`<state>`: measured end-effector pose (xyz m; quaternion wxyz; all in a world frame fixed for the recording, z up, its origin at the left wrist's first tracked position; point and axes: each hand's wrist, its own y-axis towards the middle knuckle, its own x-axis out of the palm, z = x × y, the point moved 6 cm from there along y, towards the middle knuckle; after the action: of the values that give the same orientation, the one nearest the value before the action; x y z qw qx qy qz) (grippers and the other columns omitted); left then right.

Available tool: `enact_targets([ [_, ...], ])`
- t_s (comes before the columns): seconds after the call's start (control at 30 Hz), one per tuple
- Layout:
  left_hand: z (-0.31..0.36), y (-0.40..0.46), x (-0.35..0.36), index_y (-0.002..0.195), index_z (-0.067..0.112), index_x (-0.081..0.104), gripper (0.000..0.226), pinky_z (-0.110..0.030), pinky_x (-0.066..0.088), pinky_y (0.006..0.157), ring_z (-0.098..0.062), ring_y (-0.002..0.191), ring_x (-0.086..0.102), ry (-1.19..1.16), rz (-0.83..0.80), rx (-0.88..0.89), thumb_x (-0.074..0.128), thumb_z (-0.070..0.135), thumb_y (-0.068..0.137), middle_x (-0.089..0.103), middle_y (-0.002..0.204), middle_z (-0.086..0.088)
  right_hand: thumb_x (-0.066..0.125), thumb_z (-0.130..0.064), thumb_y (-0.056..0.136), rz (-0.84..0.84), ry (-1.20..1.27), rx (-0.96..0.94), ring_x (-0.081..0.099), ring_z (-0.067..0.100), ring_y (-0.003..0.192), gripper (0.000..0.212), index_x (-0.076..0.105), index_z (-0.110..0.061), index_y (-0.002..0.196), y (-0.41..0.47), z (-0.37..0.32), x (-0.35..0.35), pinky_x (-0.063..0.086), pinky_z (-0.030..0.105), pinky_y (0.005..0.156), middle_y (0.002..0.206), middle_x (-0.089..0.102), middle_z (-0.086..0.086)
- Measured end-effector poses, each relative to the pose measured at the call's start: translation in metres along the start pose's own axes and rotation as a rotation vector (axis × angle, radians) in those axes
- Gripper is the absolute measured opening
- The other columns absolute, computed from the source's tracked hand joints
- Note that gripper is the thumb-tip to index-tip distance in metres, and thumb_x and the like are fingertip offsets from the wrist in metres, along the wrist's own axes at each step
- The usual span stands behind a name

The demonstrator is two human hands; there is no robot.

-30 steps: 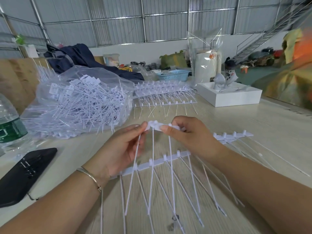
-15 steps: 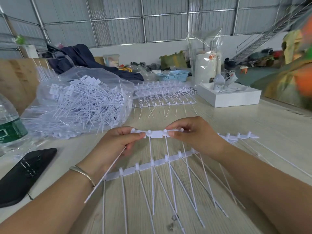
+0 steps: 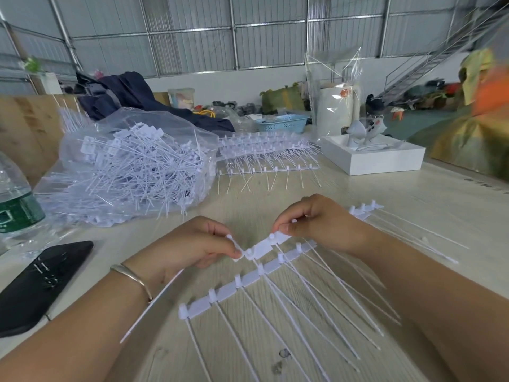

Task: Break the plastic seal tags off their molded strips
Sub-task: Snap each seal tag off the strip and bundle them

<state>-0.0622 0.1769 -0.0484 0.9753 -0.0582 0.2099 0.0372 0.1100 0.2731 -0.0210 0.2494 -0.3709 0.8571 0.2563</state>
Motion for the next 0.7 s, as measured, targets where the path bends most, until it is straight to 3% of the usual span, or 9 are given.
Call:
enact_targets([
  [0.1,0.003,-0.003,-0.009,0.061,-0.003,0.058,0.027,-0.022,0.023,0.046,-0.014,0.048,0.027,0.406,0.122,-0.016,0.073,0.02,0.064,0.032,0.052,-0.003,0.067,-0.009,0.084,0.036,-0.088,-0.013,0.06,0.0,0.077,0.034,0.073,-0.038,0.066,0.002,0.0,-0.001,0.033,0.036,0.102,0.069,0.068,-0.021],
  [0.17,0.001,-0.006,-0.025,0.051,0.007,0.043,0.034,-0.025,0.022,0.051,-0.013,0.051,0.029,0.7,0.319,-0.036,0.069,0.016,0.072,0.03,0.051,0.001,0.064,-0.003,0.083,0.124,-0.088,0.006,0.058,0.0,0.075,0.041,0.069,-0.038,0.062,0.002,0.003,-0.014,0.035,0.032,0.096,0.067,0.067,-0.019],
  [0.2,0.001,-0.008,-0.031,0.053,0.011,0.039,0.037,-0.026,0.021,0.051,-0.012,0.049,0.029,0.705,0.401,-0.033,0.068,0.015,0.076,0.03,0.049,0.004,0.062,-0.001,0.084,0.163,-0.054,0.015,0.058,0.004,0.076,0.041,0.068,-0.036,0.062,0.001,0.005,-0.02,0.038,0.03,0.091,0.069,0.068,-0.015],
  [0.27,0.002,-0.009,-0.037,0.059,0.014,0.046,0.034,-0.026,0.023,0.051,-0.009,0.047,0.031,0.461,0.495,0.015,0.07,0.019,0.083,0.033,0.05,0.008,0.057,-0.002,0.088,0.218,-0.04,0.032,0.058,0.011,0.08,0.037,0.064,-0.031,0.067,0.0,0.008,-0.026,0.041,0.032,0.088,0.078,0.069,-0.005],
  [0.33,0.004,-0.005,-0.029,0.077,0.013,0.061,0.015,-0.024,0.027,0.049,-0.006,0.045,0.033,0.102,0.425,0.039,0.067,0.018,0.089,0.038,0.051,0.011,0.052,-0.006,0.092,0.223,-0.08,0.041,0.058,0.023,0.083,0.031,0.061,-0.029,0.073,0.003,0.009,-0.022,0.043,0.037,0.085,0.085,0.067,0.009],
  [0.37,0.005,-0.003,-0.021,0.09,0.013,0.064,0.002,-0.021,0.028,0.046,-0.005,0.044,0.034,-0.047,0.362,0.019,0.064,0.014,0.091,0.04,0.052,0.011,0.051,-0.006,0.093,0.209,-0.083,0.042,0.055,0.029,0.08,0.027,0.061,-0.025,0.077,0.005,0.009,-0.017,0.042,0.038,0.079,0.082,0.063,0.015],
  [0.43,0.0,-0.002,-0.006,0.093,0.013,0.06,0.008,-0.017,0.022,0.038,-0.006,0.043,0.03,-0.232,0.259,-0.068,0.059,0.006,0.092,0.04,0.055,0.008,0.047,-0.002,0.092,0.154,-0.044,0.034,0.044,0.029,0.067,0.021,0.062,-0.015,0.084,0.005,0.005,-0.007,0.035,0.037,0.064,0.067,0.048,0.019],
  [0.57,-0.002,-0.004,0.007,0.068,0.016,0.042,0.035,-0.012,0.012,0.036,-0.005,0.039,0.022,-0.384,0.158,-0.127,0.052,-0.012,0.086,0.031,0.051,0.006,0.043,0.007,0.085,0.148,-0.065,-0.04,0.043,0.022,0.068,0.024,0.064,-0.004,0.09,0.001,-0.003,-0.004,0.027,0.031,0.057,0.072,0.048,0.019],
  [0.7,0.003,-0.008,0.011,0.064,0.015,0.046,0.031,-0.013,0.012,0.034,-0.006,0.038,0.021,-0.296,0.078,-0.161,0.058,-0.002,0.087,0.034,0.052,0.002,0.05,0.0,0.083,0.259,-0.295,-0.079,0.046,0.014,0.072,0.017,0.064,-0.007,0.088,0.0,-0.002,-0.014,0.033,0.03,0.071,0.07,0.053,-0.002],
])
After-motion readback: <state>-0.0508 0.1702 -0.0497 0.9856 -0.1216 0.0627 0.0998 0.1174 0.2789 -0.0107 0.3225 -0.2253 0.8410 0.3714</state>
